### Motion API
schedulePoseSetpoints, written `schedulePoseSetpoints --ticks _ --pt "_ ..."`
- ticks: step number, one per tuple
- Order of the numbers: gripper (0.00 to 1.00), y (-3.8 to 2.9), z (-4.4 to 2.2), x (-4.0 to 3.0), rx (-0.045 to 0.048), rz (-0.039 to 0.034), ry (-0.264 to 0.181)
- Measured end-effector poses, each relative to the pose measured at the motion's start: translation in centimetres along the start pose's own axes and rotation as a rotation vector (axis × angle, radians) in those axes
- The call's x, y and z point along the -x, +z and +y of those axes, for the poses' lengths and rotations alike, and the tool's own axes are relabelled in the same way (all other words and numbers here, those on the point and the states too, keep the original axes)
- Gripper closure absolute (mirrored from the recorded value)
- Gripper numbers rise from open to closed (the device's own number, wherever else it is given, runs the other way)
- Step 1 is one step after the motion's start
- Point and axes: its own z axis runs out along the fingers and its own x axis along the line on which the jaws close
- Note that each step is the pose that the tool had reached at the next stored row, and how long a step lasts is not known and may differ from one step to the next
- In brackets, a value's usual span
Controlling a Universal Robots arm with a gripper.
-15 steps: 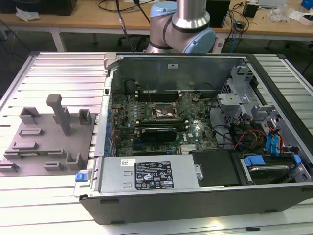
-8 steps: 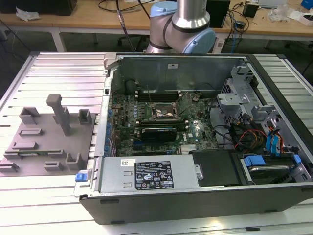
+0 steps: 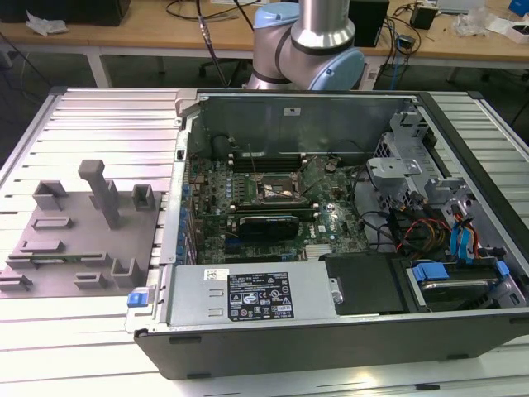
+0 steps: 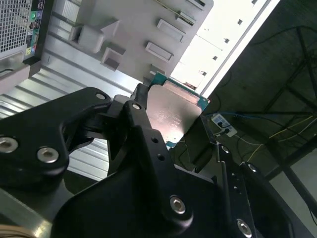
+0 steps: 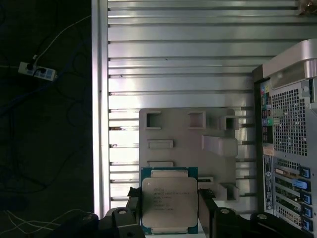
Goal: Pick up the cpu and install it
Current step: 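Pick up the cpu and move it towards the insertion slot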
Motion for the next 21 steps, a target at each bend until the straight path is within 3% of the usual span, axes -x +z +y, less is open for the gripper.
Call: schedulePoseSetpoints --ticks 2,4,18,21 --pt "0.45 0.03 0.00 0.82 0.0002 -0.0001 0.000" --pt "0.45 0.05 0.00 2.06 0.0002 0.0010 0.000" --pt "0.45 0.16 0.04 7.04 0.0000 0.0067 0.000" --pt "0.45 0.20 0.08 8.80 0.0001 0.0075 0.000"
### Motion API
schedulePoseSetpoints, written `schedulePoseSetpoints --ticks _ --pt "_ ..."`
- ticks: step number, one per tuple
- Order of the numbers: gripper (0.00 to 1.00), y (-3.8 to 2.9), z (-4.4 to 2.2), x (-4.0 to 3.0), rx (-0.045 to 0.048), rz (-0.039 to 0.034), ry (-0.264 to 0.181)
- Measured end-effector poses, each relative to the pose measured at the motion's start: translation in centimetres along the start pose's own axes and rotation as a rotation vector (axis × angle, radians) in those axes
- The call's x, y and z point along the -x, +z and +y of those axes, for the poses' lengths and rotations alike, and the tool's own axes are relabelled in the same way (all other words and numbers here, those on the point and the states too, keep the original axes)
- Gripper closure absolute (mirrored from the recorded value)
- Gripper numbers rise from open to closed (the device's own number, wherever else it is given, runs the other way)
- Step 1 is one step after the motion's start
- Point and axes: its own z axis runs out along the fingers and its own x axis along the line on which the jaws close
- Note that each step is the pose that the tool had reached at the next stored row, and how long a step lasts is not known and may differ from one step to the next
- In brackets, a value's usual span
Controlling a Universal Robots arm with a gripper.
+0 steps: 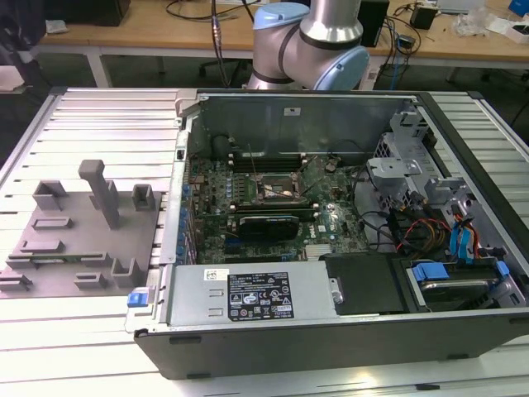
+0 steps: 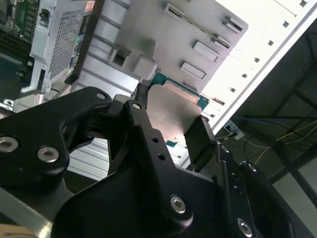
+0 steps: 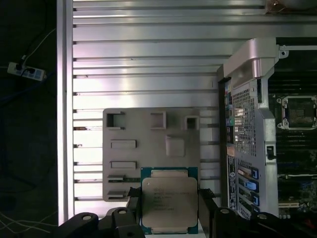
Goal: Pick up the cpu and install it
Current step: 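Pick up the cpu and move it towards the insertion slot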
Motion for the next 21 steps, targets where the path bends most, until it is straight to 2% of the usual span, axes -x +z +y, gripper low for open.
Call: schedulePoseSetpoints --ticks 4,9,10,16,17,21 --pt "0.45 0.03 0.05 2.68 -0.0001 0.0015 0.000" --pt "0.45 0.06 0.10 4.78 -0.0002 0.0029 0.000" --pt "0.45 0.08 0.11 5.64 0.0000 0.0034 0.000" --pt "0.45 0.14 0.16 8.13 -0.0001 0.0061 0.000" --pt "0.45 0.15 0.18 8.89 -0.0002 0.0070 0.000" --pt "0.45 0.22 0.23 11.11 -0.0001 0.0096 0.000"
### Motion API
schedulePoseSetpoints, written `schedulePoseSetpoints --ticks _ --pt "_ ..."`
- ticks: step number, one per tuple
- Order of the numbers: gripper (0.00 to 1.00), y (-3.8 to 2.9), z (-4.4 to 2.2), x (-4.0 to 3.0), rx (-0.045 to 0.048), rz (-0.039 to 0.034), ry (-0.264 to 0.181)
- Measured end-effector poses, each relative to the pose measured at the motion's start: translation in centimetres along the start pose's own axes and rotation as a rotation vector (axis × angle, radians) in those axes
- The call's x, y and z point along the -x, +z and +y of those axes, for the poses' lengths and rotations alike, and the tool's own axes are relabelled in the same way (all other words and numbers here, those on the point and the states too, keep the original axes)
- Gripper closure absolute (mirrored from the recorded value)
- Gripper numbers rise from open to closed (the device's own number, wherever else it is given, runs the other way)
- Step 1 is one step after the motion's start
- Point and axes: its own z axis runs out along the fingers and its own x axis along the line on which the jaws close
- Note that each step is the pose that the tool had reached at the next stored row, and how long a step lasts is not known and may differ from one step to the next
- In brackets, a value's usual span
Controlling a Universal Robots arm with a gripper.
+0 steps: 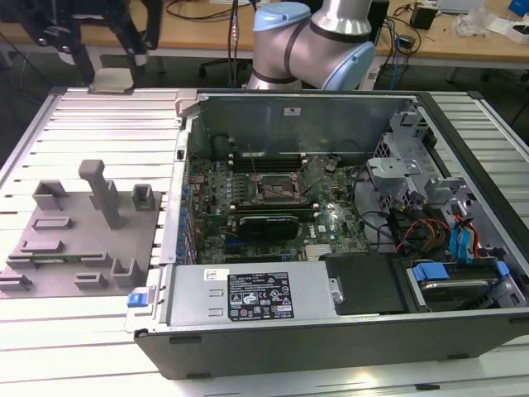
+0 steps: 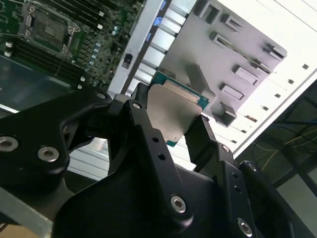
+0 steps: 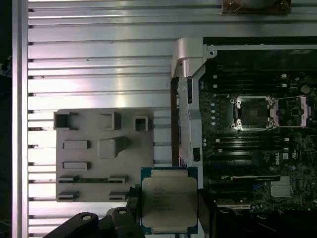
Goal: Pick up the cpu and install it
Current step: 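Pick up the cpu and move it towards the insertion slot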
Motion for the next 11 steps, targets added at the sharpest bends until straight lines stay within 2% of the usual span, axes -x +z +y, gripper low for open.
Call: schedulePoseSetpoints --ticks 3,5,9,11 --pt "0.45 0.09 0.04 1.97 -0.0001 0.0042 0.000" --pt "0.45 0.12 0.05 2.66 -0.0001 0.0062 0.000" --pt "0.45 0.22 0.06 2.94 -0.0002 0.0065 0.000" --pt "0.45 0.98 0.05 3.72 -0.0002 0.0082 0.000"
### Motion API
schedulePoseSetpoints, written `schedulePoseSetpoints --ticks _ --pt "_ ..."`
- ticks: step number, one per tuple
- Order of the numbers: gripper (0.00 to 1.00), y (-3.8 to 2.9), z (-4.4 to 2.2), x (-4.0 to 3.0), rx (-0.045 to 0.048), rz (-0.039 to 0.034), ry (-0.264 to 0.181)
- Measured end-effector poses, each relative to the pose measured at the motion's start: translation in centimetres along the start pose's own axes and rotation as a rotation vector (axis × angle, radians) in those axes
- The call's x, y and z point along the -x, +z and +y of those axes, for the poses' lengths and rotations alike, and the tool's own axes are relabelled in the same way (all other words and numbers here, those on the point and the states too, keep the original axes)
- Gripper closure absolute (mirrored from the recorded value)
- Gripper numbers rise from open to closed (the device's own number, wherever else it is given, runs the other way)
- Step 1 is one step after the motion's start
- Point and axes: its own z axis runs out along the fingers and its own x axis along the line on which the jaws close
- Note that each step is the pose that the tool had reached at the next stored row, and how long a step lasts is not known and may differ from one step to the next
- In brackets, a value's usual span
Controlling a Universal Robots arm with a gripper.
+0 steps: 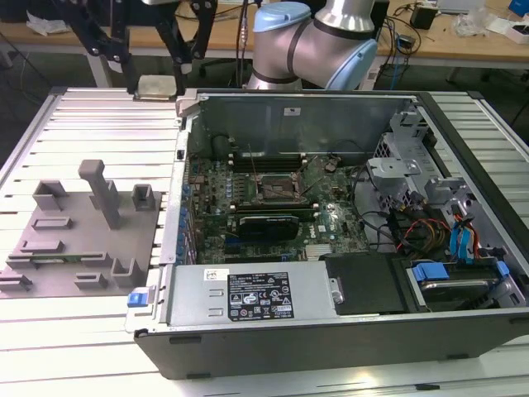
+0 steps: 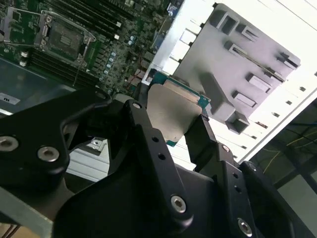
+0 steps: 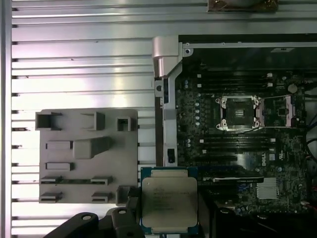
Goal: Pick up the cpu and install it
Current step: 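Pick up the cpu and move it towards the insertion slot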
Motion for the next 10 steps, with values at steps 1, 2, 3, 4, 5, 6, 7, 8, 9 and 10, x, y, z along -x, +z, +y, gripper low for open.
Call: schedulePoseSetpoints --ticks 1,2,3,4,5,6,7,8,9,10 --pt "0.45 0.19 0.00 0.33 -0.0001 0.0010 0.000" --pt "0.45 0.36 0.00 0.67 -0.0002 0.0019 0.000" --pt "0.45 0.77 0.00 1.56 -0.0001 0.0040 0.000" --pt "0.45 1.12 0.01 2.41 -0.0003 0.0065 0.000" --pt "0.45 1.30 0.01 2.82 -0.0002 0.0077 0.000" --pt "0.45 1.50 0.01 3.28 -0.0002 0.0091 0.000" --pt "0.45 1.74 0.02 3.91 -0.0004 0.0113 0.000" --pt "0.45 2.05 0.02 4.68 -0.0003 0.0140 0.000" --pt "0.45 2.36 0.03 5.41 -0.0003 0.0164 0.001" --pt "0.45 2.77 0.02 6.16 -0.0006 0.0184 0.001"
